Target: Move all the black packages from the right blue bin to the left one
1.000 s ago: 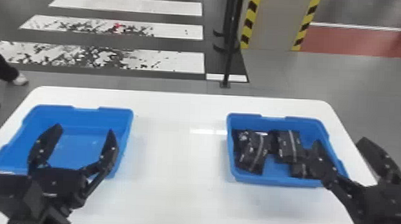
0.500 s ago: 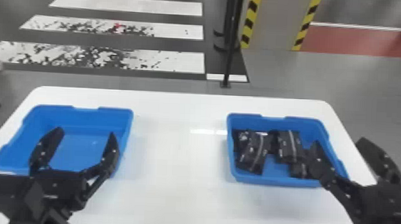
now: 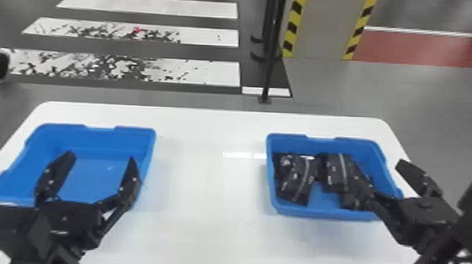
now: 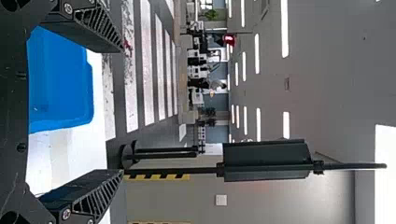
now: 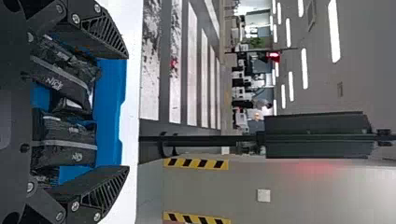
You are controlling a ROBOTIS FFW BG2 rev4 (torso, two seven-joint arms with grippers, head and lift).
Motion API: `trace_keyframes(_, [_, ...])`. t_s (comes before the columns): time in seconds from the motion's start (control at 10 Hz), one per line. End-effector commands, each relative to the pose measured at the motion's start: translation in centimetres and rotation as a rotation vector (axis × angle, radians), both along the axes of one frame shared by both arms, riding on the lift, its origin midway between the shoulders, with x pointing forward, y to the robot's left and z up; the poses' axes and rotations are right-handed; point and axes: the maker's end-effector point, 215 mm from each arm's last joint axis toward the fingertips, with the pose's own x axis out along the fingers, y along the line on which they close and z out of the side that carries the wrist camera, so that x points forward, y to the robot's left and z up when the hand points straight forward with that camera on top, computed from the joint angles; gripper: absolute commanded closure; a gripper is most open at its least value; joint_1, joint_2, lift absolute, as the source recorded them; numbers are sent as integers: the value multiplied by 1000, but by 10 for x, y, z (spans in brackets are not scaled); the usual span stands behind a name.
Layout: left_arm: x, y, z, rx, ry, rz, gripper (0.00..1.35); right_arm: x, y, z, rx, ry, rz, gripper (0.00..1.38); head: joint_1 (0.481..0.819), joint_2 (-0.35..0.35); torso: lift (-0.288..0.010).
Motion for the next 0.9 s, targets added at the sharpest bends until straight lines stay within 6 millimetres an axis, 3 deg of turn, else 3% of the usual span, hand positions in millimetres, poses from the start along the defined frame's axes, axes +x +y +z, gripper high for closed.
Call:
trace_keyframes(0.0, [0,-1,-2,-4,6,-4,113,20,7,-29,5,124,20,196,695,-42,-140])
trace_keyframes(0.4, [1,-3,-4,-9,14,-9,113,39,47,-90,81,330,108,196,695,-4,-140])
trace_keyframes(0.8, [2,-6,-4,-14,14,-16,113,56,71,-123,156,405,149,196,695,29,-140])
